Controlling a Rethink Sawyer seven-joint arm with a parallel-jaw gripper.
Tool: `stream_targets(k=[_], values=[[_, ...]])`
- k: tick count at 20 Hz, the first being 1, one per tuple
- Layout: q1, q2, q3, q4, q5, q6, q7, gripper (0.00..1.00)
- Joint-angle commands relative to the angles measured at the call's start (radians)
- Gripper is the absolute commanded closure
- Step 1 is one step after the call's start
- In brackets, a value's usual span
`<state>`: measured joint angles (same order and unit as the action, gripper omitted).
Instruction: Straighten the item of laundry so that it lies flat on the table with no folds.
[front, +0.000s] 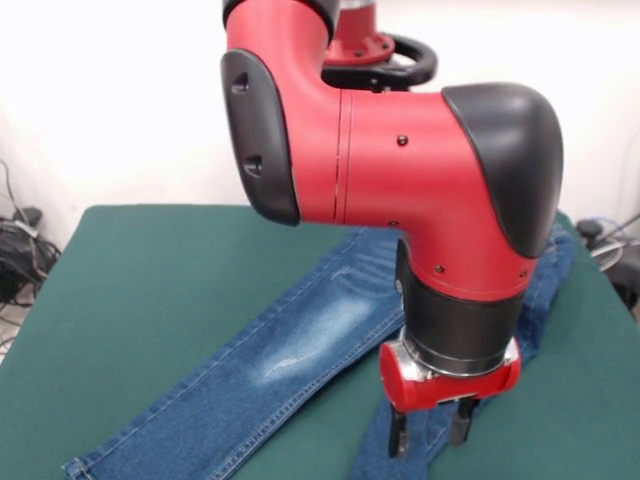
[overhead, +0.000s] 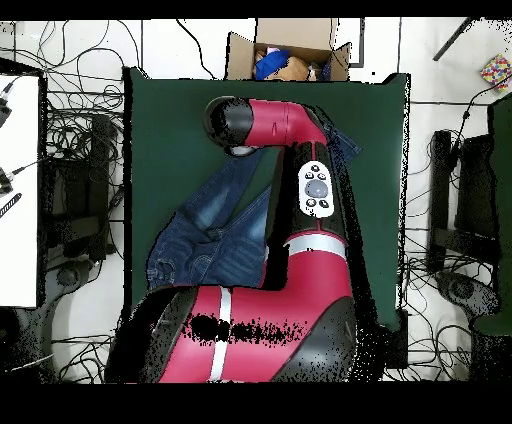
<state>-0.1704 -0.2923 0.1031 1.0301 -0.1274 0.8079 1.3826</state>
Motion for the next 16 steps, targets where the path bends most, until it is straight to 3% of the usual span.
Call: stream_targets(k=[1,16], values=[[-0.013,0.059,0.009,0.064,0.025,-0.038,0.209,0.0],[-0.002,0.192,-0.014,0.007,0.01,-0.165,0.251,0.0]])
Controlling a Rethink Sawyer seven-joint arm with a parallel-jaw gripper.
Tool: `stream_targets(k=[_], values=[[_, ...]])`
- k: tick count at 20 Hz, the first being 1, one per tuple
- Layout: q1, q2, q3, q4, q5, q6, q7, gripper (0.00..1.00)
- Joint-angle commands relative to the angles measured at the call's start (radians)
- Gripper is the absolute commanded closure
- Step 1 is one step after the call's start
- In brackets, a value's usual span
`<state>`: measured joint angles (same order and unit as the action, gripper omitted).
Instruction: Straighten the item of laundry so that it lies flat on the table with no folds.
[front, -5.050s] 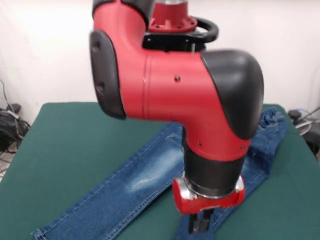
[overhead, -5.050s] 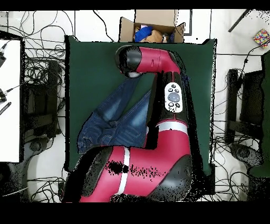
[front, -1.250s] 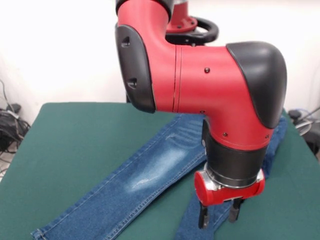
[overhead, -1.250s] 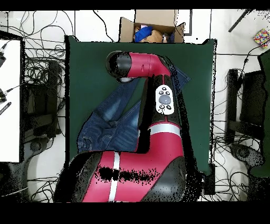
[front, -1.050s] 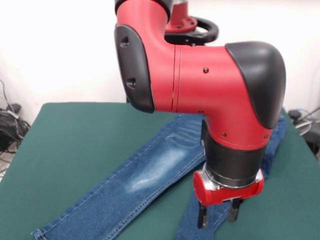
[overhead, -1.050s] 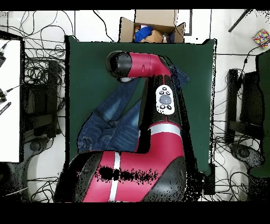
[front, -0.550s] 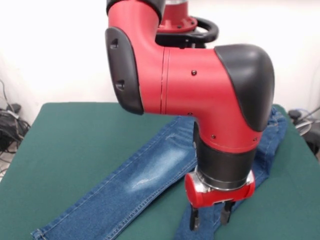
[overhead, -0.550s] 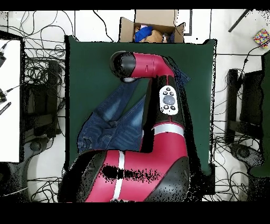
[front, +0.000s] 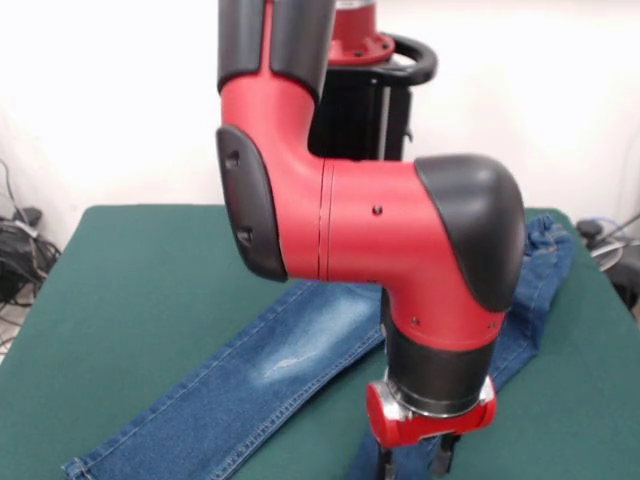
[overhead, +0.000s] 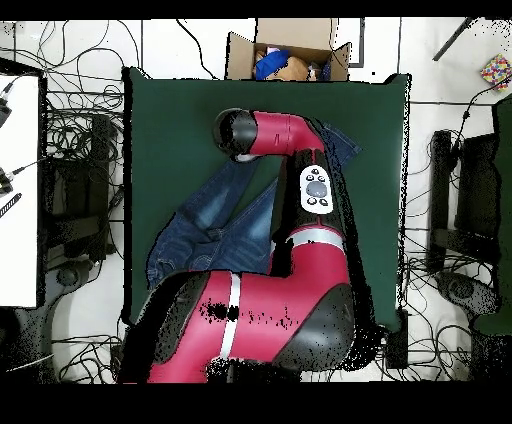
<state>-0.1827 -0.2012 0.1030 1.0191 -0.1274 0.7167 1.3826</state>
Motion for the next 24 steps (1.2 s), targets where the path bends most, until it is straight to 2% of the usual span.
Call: stream_targets(k=[1,14,18,19,22,24], values=[[0.01,0.109,-0.016,0.014,0.009,-0.082,0.248,0.0],[-0.008,0.116,-0.006,0.023,0.011,-0.098,0.22,0.0],[-0.026,0.106,0.018,0.049,0.005,-0.156,0.2,0.0],[-0.03,0.105,0.023,0.052,0.003,-0.166,0.196,1.0],[-0.019,0.114,0.006,0.02,0.016,-0.083,0.202,1.0],[-0.011,0.102,-0.006,0.028,0.017,-0.078,0.217,1.0]])
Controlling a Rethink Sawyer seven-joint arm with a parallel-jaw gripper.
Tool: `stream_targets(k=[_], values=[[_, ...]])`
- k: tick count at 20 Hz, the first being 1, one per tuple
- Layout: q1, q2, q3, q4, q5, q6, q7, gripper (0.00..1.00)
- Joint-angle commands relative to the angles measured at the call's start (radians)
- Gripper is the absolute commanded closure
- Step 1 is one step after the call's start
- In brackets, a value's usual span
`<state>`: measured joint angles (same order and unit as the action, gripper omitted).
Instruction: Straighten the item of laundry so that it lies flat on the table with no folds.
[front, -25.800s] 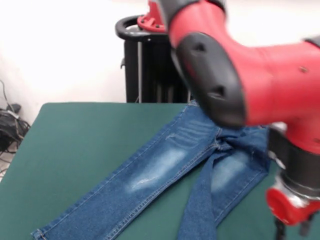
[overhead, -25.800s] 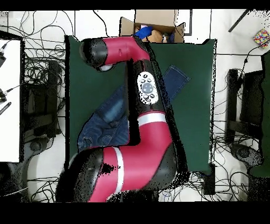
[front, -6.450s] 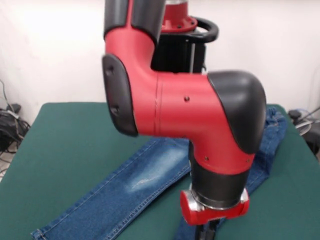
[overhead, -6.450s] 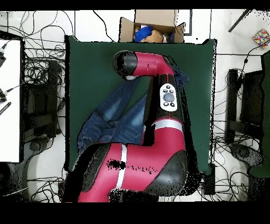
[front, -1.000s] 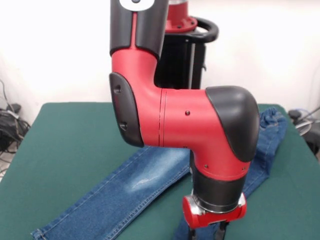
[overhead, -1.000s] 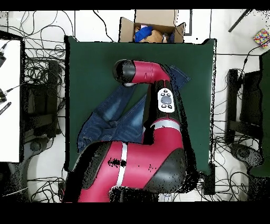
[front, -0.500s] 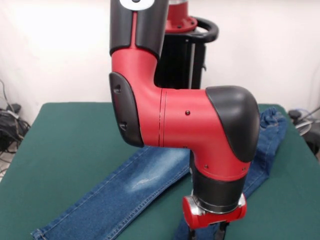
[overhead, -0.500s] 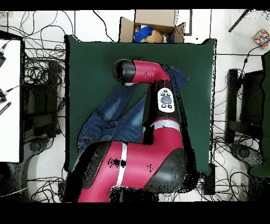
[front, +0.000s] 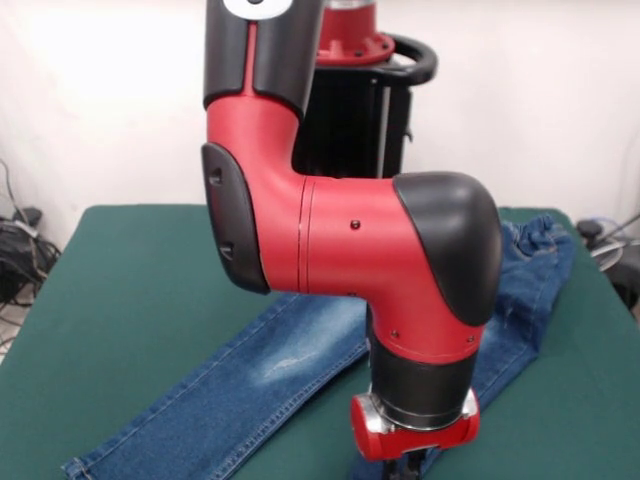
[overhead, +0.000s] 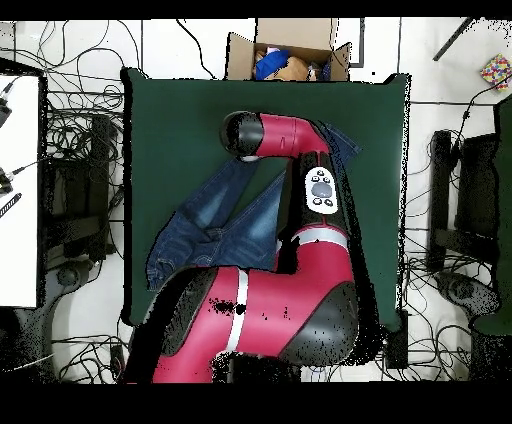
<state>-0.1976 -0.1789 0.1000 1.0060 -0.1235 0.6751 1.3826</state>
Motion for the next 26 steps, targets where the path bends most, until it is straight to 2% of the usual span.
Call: stream_targets(k=[1,9,19,26], values=[[0.006,0.076,-0.005,0.045,0.015,-0.034,0.219,1.0],[0.019,0.054,-0.017,0.065,0.016,-0.027,0.236,1.0],[0.01,-0.135,-0.034,0.177,0.032,0.088,0.198,1.0],[0.001,-0.174,-0.035,0.177,0.039,0.144,0.17,1.0]])
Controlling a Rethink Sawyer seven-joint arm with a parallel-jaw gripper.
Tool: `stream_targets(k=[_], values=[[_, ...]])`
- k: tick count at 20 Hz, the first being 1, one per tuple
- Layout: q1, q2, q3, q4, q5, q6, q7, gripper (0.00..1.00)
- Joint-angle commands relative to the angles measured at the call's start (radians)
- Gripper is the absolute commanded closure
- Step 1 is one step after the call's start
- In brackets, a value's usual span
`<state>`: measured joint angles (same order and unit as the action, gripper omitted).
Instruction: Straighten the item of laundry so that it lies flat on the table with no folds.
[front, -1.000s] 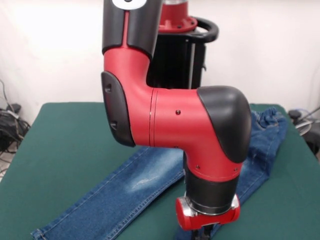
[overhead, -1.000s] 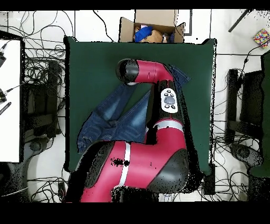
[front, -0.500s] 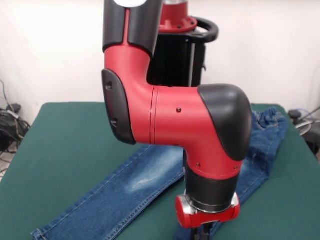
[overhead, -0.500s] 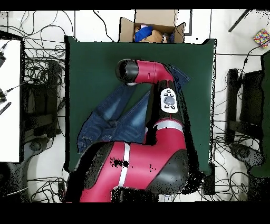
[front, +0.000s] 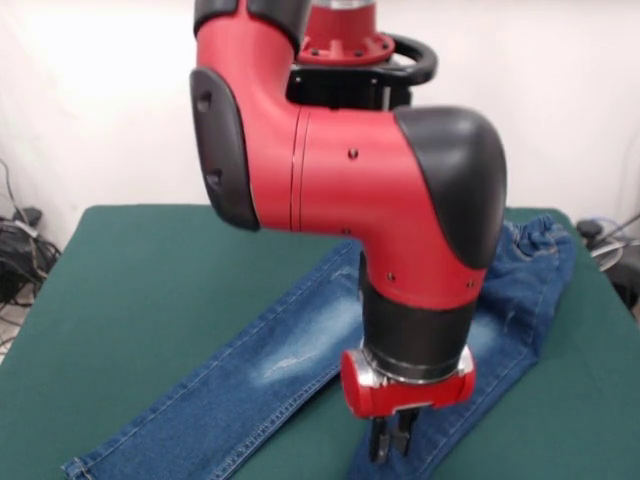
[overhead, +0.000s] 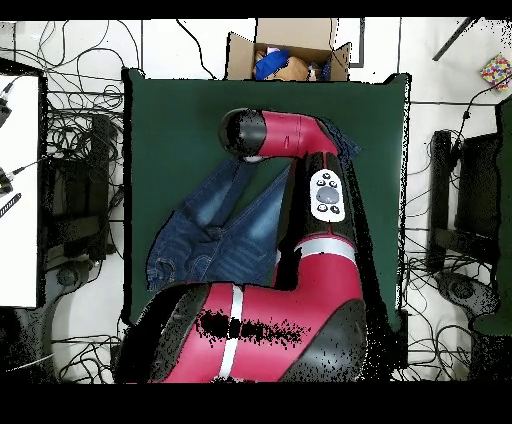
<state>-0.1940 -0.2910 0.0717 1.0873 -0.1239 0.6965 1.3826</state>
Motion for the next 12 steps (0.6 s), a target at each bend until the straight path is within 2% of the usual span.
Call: stream_targets(k=[1,9,12], values=[[-0.004,-0.063,-0.006,0.093,0.038,0.127,0.167,1.0],[-0.03,-0.04,0.01,0.054,0.023,0.136,0.139,1.0],[-0.059,0.004,0.027,-0.006,0.017,0.152,0.093,1.0]])
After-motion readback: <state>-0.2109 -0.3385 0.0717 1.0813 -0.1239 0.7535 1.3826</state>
